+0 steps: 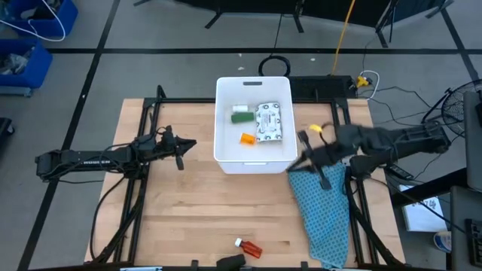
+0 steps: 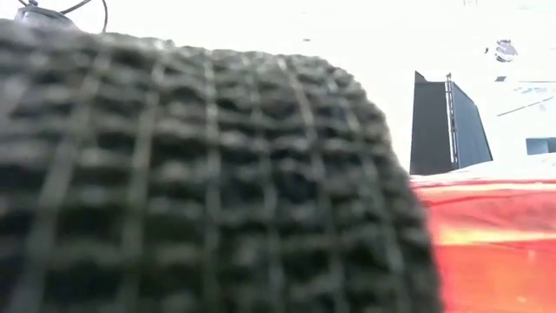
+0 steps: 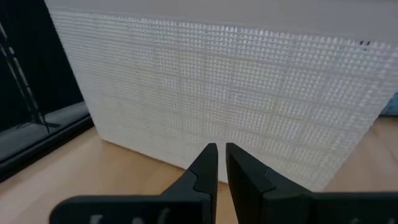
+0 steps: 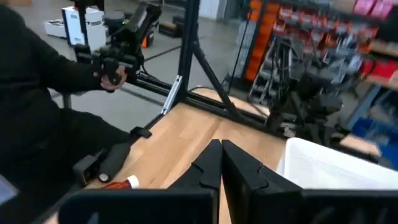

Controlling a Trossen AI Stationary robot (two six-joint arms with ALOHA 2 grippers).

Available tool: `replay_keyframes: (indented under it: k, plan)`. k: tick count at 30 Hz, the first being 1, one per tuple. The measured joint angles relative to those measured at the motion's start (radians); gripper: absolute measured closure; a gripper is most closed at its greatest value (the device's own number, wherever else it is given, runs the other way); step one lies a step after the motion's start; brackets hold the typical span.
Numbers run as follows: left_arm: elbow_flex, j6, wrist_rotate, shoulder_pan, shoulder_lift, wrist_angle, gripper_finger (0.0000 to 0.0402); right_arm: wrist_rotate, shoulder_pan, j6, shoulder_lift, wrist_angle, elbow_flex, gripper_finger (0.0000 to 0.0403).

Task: Pick & place medical supplies in basket/bin
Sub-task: Put the red pill bottle into the white bin

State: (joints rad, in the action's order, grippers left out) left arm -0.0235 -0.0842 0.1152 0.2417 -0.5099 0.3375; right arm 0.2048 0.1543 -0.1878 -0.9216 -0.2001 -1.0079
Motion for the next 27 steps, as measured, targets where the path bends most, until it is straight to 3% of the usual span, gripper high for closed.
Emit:
replay_keyframes:
  k: [3,7,11,16,20,27]
  plan:
    - [0.0,-0.004,-0.017,0.0,0.0,0.016,0.0364,-0.054,0.058,-0.054,0.101,0.087,0.176,0.0402]
    - [0.0,-0.006,-0.018,0.0,0.0,0.051,0.0364,-0.096,-0.002,-0.038,0.289,0.143,0.347,0.0402]
    - [0.0,0.036,-0.037,0.0,0.0,0.074,0.0364,-0.002,-0.115,0.01,0.448,0.14,0.393,0.0402]
    - [0.0,0.065,-0.01,0.0,0.0,0.102,0.0364,0.011,-0.208,0.046,0.545,0.011,0.439,0.0402]
    - [0.0,0.074,0.017,0.0,0.0,0.103,0.0364,0.068,-0.211,0.053,0.572,0.268,0.584,0.0403]
    - [0.0,0.059,0.037,0.0,0.0,0.095,0.0364,0.007,-0.214,0.071,0.574,0.704,0.872,0.0403]
